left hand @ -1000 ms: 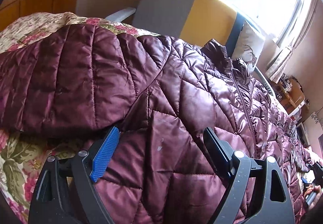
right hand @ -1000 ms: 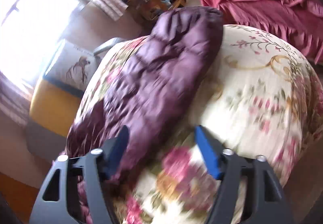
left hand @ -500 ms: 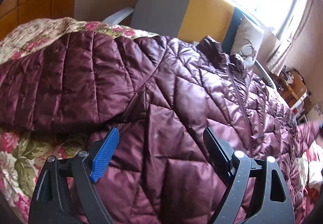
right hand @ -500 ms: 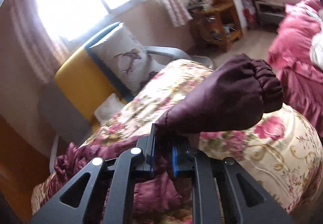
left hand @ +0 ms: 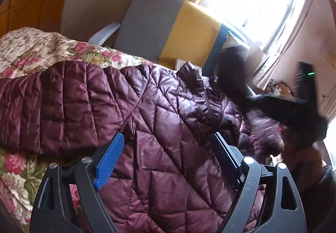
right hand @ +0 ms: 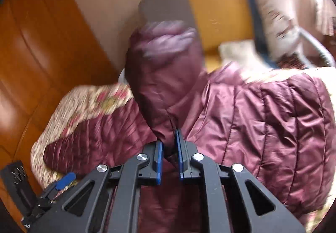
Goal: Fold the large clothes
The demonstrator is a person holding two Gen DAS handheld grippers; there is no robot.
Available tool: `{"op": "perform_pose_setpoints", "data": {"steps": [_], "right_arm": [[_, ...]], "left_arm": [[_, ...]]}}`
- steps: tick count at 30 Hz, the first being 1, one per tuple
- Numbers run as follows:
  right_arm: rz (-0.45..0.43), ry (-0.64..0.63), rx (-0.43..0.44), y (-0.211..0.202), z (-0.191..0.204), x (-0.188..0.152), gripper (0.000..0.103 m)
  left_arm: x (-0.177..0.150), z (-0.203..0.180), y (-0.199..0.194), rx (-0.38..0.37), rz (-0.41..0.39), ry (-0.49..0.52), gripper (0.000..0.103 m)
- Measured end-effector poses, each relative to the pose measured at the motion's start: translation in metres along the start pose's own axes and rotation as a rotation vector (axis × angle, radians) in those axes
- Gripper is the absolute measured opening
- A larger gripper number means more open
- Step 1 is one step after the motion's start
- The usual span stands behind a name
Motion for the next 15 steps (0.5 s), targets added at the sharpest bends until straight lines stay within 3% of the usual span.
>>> {"op": "perform_pose_setpoints", "data": {"steps": [4,6,8,9,10,15], "right_arm": [[0.07,-0.034,-0.004,0.026,0.019,-0.025,0.017],[0.071,-0.004,0.023,0.026,0.018,-0.03,0.028],[0.046,0.04,0.049,0.012,0.009,-0.045,0.05],[0.026,0.058,0.077,-0.006,0.0,-0.047,0.075],[0.002,0.073,0.106,-0.017,-0.003,-0.049,0.088],[-0.065,0.121,0.101,-0.078,-0.041,-0.064,0.087]], "left_arm": [[0.009,0.004,0.003,-0.018,0.002,-0.031,0.084],[0.013,0.005,0.009,-0.035,0.019,-0.049,0.084],[0.018,0.005,0.019,-0.044,0.04,-0.076,0.084],[0.02,0.005,0.022,-0.05,0.049,-0.087,0.084],[0.022,0.005,0.026,-0.062,0.057,-0.1,0.086],[0.039,-0.006,0.046,-0.113,0.089,-0.147,0.091]]}}
Point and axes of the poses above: each gripper's, at about its wrist camera, not at the fingertips, and y roughly the way its jaws point, z to its left, x to its top, the point moved 6 cm from there along y, roughly the way its jaws point, and after that the axes turned 7 degrees about x, right-handed, at the moved point
